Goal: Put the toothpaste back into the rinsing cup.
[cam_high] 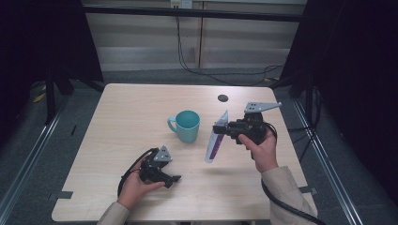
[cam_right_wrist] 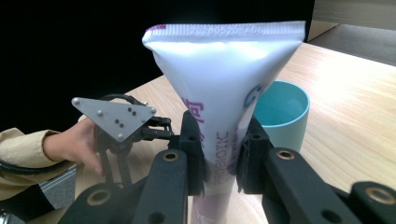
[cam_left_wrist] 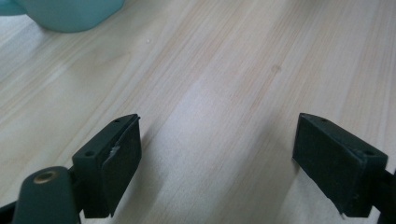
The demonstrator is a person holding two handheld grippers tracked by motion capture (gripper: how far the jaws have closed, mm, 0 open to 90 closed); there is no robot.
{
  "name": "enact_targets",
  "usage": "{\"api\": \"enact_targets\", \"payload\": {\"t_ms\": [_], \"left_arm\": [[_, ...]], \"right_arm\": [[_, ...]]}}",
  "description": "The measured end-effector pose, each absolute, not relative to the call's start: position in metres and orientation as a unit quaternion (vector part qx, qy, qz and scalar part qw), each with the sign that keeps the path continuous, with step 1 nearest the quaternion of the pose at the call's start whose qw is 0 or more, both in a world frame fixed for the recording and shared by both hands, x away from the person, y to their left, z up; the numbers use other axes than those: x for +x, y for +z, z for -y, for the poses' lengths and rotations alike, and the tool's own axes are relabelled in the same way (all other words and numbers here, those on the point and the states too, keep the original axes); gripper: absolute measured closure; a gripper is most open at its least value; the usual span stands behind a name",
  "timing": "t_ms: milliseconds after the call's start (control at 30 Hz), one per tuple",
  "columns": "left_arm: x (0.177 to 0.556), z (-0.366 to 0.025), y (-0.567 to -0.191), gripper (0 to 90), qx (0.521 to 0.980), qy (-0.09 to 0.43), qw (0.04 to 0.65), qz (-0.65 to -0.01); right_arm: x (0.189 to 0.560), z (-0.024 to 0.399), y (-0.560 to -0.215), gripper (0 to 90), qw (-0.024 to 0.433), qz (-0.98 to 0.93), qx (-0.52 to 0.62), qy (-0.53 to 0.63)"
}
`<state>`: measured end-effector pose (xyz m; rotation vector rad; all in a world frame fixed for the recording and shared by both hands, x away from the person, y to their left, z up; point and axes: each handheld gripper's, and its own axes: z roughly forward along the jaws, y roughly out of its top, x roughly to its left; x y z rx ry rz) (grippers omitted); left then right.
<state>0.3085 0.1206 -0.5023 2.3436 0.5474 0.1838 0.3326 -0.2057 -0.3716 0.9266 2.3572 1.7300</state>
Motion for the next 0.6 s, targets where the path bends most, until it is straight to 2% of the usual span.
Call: {"api": "enact_targets", "payload": {"t_ms": [167,233,600], "left_arm": [[0.309,-0.123,-0.504,14.4,0.905,0.069,0.363,-0.212],[0.31,-0.124,-0.505,10.2,0.905,0.07,0.36,-0.215],[0.308,-0.125,-0.509,3.0,0.902,0.072,0.372,-0.208]], "right_arm": [[0.335,0.205,-0.369,75.4,0.039,-0.768,0.303,0.562],[0.336,0.204,-0.368,75.4,0.041,-0.77,0.302,0.561],[0.341,0.203,-0.358,75.3,0.047,-0.767,0.303,0.563]]}}
